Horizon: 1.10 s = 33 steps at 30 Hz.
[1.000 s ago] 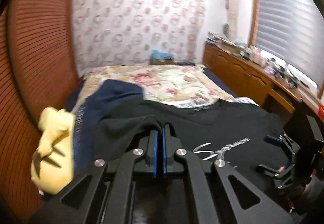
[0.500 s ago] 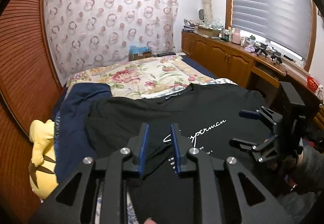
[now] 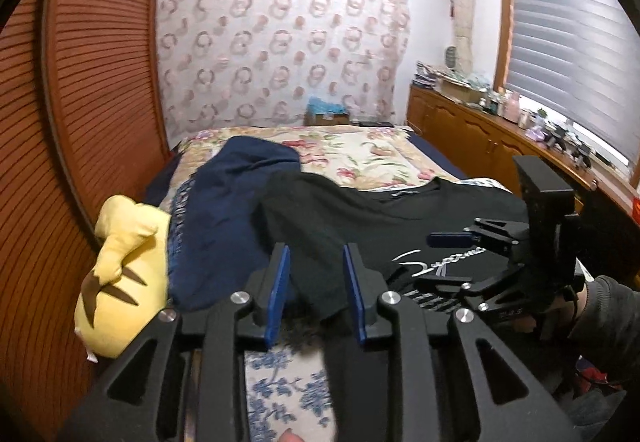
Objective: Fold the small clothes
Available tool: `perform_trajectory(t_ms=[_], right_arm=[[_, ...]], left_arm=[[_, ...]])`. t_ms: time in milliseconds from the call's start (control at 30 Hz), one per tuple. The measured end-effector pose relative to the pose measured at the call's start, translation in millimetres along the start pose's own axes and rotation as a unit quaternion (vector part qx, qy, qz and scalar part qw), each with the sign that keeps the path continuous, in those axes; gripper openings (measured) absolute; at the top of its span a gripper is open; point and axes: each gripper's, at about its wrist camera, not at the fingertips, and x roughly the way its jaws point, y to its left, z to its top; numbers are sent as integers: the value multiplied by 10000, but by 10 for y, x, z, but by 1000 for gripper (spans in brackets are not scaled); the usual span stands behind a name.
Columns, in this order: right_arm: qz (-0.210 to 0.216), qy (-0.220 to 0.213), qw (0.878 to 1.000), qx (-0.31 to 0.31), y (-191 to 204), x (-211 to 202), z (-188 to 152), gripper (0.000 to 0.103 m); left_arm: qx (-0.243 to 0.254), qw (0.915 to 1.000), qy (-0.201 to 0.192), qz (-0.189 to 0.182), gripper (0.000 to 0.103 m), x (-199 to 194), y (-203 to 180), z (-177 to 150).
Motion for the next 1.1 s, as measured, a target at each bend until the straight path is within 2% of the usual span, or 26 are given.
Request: perform_trajectory(t_ms=[100,233,400,467,533,667,700,800,900,1000,1100], right_arm=[[262,93,9993,-244,130,208,81,65],[564,230,9965,-578,305,412,131,63],[387,496,9922,-1074,405,633,106,60],[252,645,9900,-1232,399,718,100,43],[380,651,9893,-1253,395,719,114,27],[766,458,9905,-1049,329,539,203,16],[795,390,9908,-1022,315,502,233,6],[959,229,9913,-875,187,380,364,3],[938,67,9926,-769,66,336,493,2],[783,-72,9950,-608,-106,339,600,2],[425,-147,9984,-354,-364,339,686,2]], left_arm=[[-53,9999,8,85,26,21,116,-46],[-90,9997,35,230,26,76,206,-105],[-260,9995,132,130,27,188,310,-193],[-243,9995,158,123,27,210,311,-204],[-251,9995,173,113,27,241,306,-194],[-304,9994,168,54,27,269,289,-160],[-316,9994,165,33,27,274,277,-150],[-333,9993,177,-5,27,309,268,-129],[-307,9993,204,-20,27,365,237,-79],[-283,9993,236,-14,27,405,212,-33],[-279,9993,250,-19,28,431,206,0]])
